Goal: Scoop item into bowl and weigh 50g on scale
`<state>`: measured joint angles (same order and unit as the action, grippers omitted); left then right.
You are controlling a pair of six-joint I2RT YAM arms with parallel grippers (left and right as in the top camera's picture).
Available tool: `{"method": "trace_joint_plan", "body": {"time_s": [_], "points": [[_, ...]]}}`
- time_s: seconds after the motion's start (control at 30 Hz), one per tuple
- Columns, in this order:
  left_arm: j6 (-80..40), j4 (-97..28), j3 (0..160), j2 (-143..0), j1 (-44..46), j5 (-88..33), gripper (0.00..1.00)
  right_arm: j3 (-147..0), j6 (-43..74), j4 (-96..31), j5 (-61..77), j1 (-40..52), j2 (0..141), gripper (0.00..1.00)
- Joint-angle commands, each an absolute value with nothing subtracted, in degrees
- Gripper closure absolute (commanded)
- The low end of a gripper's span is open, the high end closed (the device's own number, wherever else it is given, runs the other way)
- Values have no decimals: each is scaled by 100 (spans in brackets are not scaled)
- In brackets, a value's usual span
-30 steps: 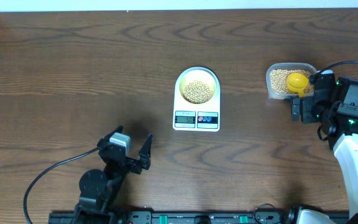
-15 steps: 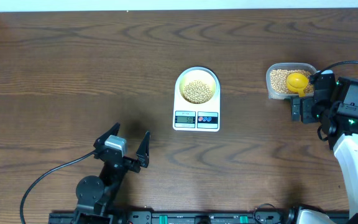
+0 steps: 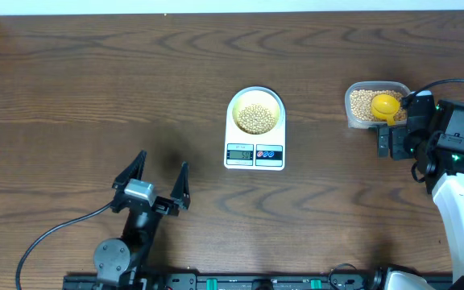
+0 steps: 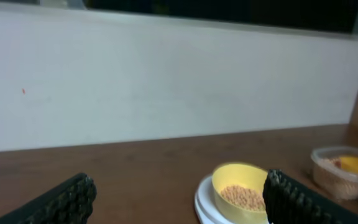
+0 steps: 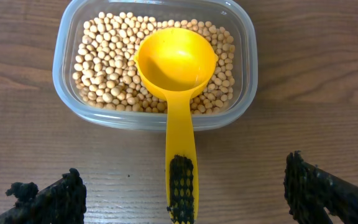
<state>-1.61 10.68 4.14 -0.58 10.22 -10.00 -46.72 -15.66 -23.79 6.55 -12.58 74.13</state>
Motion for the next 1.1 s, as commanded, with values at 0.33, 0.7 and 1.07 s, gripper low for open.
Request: {"method": "trace_joint_plan", "body": {"time_s": [0.33, 0.7, 1.07], "points": [[-443, 1306, 21, -8, 827, -445, 12, -4672, -1614, -2383, 635, -1267, 7330, 1], [-694, 235, 21, -8, 558, -73, 12, -4672, -1614, -2381, 635, -1267, 7330, 1], [-749, -408, 21, -8, 541, 237, 12, -4672, -1614, -2381, 635, -1267, 7330, 1]]}}
